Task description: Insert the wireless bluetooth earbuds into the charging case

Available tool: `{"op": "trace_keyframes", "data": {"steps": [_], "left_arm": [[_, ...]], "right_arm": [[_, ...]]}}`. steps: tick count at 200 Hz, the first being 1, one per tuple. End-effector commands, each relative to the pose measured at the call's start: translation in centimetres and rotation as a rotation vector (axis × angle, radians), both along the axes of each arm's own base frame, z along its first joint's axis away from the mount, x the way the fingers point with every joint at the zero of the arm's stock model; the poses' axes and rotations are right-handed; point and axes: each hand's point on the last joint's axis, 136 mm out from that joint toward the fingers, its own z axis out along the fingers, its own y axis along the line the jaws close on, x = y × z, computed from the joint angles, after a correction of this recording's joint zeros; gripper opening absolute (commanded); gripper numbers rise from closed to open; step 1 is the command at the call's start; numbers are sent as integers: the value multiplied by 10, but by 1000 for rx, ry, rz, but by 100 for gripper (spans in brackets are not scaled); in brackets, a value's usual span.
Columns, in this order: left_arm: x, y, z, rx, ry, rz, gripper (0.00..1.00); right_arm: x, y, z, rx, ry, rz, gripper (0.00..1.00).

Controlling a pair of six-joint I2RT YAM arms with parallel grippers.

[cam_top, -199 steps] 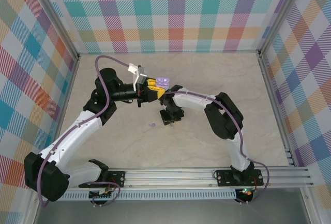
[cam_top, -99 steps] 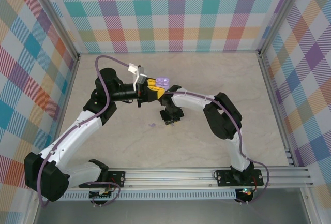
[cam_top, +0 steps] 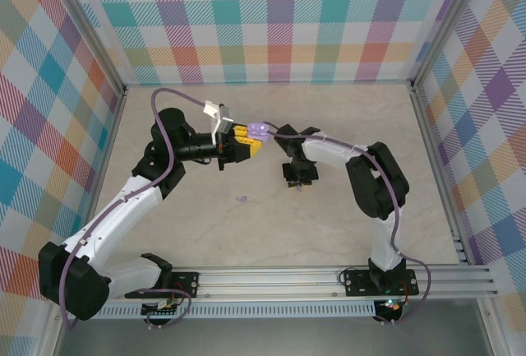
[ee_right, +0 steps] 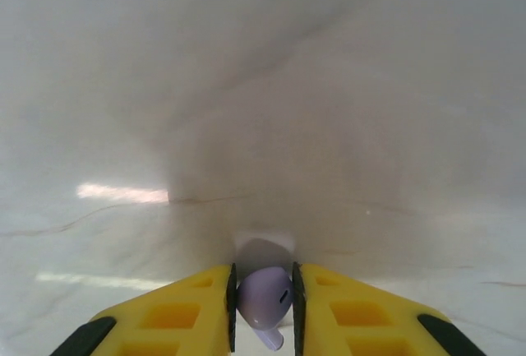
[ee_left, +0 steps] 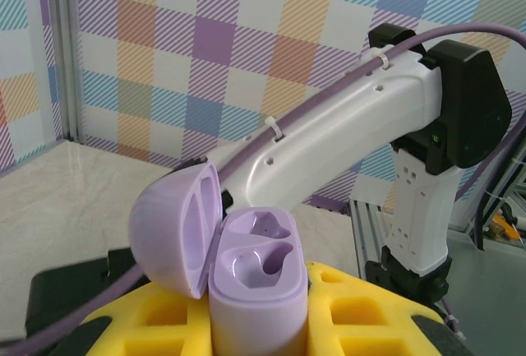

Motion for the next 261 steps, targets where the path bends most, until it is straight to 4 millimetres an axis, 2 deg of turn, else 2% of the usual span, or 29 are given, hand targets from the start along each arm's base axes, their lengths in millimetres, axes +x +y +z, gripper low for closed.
{"op": "trace_keyframes", "data": {"steps": [1, 28, 61, 83, 111, 203, 261], "left_arm": [[-1, 6, 2, 1, -26, 12, 14], [0, 6, 1, 2, -23, 16, 14], [-1, 6, 3, 1, -25, 16, 14], [-1, 6, 2, 6, -25, 20, 14], [-1, 7, 2, 9, -27, 22, 14], [0, 6, 2, 10, -25, 24, 14], [1, 6, 3, 8, -24, 23, 14]], "right_arm": [[5, -6, 7, 24, -28, -43, 27], [5, -7, 2, 30, -1, -18, 29], [3, -6, -2, 23, 41, 38, 39], [0, -6, -4, 18, 78, 78, 39], [-4, -7, -4, 6, 118, 138, 39], [7, -17, -8, -49, 107, 164, 36], [10, -22, -11, -40, 98, 106, 25]]}}
